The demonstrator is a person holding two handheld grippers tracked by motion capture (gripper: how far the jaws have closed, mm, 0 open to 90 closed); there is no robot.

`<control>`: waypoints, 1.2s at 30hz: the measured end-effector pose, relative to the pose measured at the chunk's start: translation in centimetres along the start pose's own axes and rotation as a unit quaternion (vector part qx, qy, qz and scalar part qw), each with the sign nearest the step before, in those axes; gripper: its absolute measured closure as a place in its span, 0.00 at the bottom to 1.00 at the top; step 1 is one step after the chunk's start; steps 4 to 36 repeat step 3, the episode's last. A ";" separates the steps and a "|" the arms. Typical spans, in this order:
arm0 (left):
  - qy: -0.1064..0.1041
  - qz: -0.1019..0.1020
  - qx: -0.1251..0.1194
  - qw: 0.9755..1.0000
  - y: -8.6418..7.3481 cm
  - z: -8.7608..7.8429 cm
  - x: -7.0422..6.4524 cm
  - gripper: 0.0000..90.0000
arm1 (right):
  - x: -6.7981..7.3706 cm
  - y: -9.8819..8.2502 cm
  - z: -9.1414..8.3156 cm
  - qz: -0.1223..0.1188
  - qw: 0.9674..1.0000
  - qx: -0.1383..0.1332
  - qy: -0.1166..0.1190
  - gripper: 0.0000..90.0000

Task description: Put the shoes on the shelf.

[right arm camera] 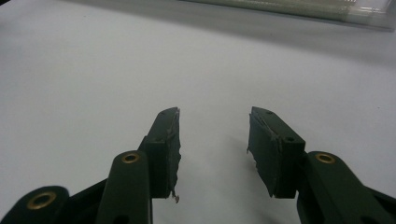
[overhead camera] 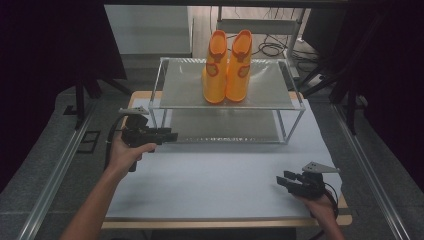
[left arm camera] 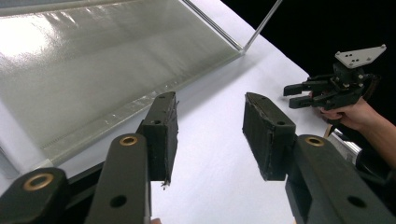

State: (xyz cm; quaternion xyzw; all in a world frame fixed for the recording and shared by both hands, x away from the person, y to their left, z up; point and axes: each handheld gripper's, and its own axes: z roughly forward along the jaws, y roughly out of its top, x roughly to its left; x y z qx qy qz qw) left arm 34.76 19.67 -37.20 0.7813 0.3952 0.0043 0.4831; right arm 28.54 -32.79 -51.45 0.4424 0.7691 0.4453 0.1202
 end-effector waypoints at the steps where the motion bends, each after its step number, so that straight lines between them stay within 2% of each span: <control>1: 0.001 0.000 0.000 1.000 0.0 0.0 0.0 0.60 | 0.0 0.0 0.0 -0.001 1.000 -0.001 -0.001 0.59; 36: 0.002 -0.002 0.002 1.000 -0.2 0.0 0.0 0.59 | -0.1 0.0 -0.2 -0.001 1.000 -0.002 -0.001 0.59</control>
